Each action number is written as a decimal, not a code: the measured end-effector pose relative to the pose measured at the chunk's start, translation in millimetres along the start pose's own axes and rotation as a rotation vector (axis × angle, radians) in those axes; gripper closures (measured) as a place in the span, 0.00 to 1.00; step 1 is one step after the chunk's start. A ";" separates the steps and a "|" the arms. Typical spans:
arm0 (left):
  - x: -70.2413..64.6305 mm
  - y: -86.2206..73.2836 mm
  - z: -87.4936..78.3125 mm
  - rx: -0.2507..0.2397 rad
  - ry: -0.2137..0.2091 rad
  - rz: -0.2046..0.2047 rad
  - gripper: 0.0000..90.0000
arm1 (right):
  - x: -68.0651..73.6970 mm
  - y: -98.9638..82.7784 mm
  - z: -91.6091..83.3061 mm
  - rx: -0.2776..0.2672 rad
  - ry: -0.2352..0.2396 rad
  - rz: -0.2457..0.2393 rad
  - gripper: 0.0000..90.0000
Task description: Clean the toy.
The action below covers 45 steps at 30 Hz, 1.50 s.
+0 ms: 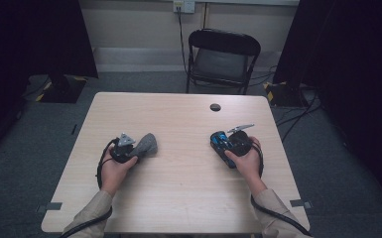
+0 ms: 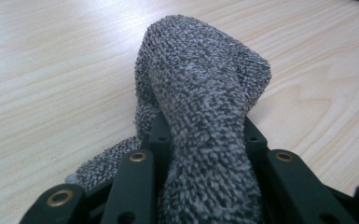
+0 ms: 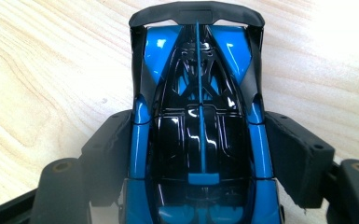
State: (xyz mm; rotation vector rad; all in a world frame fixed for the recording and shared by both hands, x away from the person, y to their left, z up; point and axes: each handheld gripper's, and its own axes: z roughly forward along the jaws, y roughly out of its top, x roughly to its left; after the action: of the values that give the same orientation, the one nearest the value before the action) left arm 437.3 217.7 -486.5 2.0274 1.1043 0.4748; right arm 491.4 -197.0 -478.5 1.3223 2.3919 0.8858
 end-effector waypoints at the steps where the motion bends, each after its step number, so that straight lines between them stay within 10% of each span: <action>1: 0.2 0.0 0.4 0.000 0.000 0.002 0.74 | 0.1 0.1 0.1 0.001 -0.001 0.000 0.31; 45: -1.6 -2.0 6.7 -0.014 -0.014 0.021 0.49 | -4.7 -4.9 1.6 -0.031 0.035 -0.004 0.28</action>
State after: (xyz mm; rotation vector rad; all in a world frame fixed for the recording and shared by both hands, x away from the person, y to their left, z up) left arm 439.4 214.1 -492.2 2.0292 1.0693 0.4774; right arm 491.5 -202.2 -483.1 1.2999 2.3960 0.9487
